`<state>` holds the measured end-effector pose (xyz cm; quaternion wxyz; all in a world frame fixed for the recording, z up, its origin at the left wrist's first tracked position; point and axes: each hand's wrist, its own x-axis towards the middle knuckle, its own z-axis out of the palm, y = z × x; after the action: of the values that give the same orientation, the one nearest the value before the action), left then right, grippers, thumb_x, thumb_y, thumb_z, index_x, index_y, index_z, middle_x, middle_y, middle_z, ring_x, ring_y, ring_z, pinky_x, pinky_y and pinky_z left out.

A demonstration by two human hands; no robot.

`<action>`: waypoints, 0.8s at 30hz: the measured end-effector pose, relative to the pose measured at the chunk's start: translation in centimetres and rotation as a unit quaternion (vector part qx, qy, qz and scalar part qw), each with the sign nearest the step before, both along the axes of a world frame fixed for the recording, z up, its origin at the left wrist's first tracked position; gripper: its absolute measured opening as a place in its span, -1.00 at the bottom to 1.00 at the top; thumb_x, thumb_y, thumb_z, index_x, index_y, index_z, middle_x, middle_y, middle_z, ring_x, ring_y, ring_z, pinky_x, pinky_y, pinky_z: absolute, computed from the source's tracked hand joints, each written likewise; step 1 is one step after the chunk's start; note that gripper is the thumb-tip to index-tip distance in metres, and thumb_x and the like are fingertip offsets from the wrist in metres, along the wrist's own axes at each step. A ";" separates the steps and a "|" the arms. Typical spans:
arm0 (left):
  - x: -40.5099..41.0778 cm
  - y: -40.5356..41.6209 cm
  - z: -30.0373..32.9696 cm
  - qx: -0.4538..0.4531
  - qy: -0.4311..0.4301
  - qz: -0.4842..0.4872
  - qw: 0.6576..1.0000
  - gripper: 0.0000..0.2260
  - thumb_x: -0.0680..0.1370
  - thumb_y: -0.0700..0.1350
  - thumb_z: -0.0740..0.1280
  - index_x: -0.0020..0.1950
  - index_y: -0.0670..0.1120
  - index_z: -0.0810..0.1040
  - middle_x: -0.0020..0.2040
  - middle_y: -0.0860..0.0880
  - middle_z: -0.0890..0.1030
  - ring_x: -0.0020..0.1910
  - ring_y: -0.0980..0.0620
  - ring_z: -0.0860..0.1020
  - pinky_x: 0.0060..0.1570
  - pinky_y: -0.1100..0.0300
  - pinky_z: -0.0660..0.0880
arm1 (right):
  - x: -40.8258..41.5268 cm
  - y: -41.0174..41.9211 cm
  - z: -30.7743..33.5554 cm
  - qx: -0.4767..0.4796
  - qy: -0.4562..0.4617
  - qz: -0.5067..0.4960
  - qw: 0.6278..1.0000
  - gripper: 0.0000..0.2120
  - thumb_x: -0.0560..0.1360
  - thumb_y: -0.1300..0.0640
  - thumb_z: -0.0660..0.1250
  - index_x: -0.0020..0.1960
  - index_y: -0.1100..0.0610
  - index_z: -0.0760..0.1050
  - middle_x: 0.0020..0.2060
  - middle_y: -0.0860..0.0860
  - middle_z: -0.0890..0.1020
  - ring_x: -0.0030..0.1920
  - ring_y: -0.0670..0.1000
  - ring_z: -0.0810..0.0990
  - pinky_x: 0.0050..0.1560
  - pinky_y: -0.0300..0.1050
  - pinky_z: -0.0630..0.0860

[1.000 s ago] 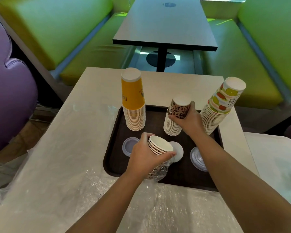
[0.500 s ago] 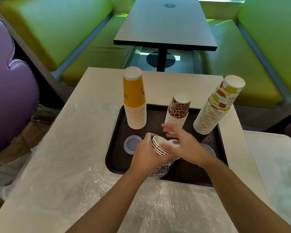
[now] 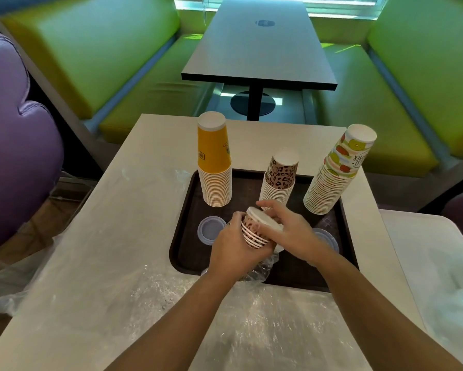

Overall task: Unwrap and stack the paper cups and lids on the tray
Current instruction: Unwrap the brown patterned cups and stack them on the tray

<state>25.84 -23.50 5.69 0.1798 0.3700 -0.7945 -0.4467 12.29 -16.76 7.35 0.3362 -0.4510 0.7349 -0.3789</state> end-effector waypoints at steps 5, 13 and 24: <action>0.5 -0.3 0.2 0.018 0.006 0.000 1.000 -0.51 0.33 0.10 0.49 0.16 0.03 0.37 -0.07 0.13 0.57 -0.13 0.21 0.58 -0.24 0.37 0.53 | -1.1 0.3 1.0 -0.046 -0.034 0.028 0.998 -0.60 0.60 0.09 0.18 0.33 -0.29 0.25 0.33 -0.02 0.46 0.28 -0.05 0.45 0.27 -0.07 0.47; 0.4 -1.0 0.4 0.041 0.036 0.002 0.999 -0.52 0.35 0.04 0.51 0.17 0.01 0.40 -0.06 0.13 0.59 -0.11 0.25 0.58 -0.15 0.36 0.55 | -1.7 0.6 1.8 -0.017 0.351 0.190 0.916 -0.20 0.36 0.31 0.42 0.44 -0.22 0.20 0.51 -0.13 -0.02 0.49 -0.02 0.00 0.30 -0.09 0.33; 0.0 -0.6 0.2 0.049 0.014 0.019 0.999 -0.45 0.33 0.10 0.52 0.23 0.08 0.36 0.03 0.12 0.49 -0.03 0.18 0.51 -0.15 0.43 0.50 | -4.6 -3.3 3.4 -0.225 0.291 -0.115 0.923 -0.28 0.26 0.15 0.58 0.34 0.18 0.35 0.24 0.12 0.51 0.25 0.09 0.44 0.24 -0.07 0.39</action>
<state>25.84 -24.11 5.87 0.1813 0.3871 -0.7619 -0.4865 7.66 -20.06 10.79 -0.0488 -0.5174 0.7428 -0.4221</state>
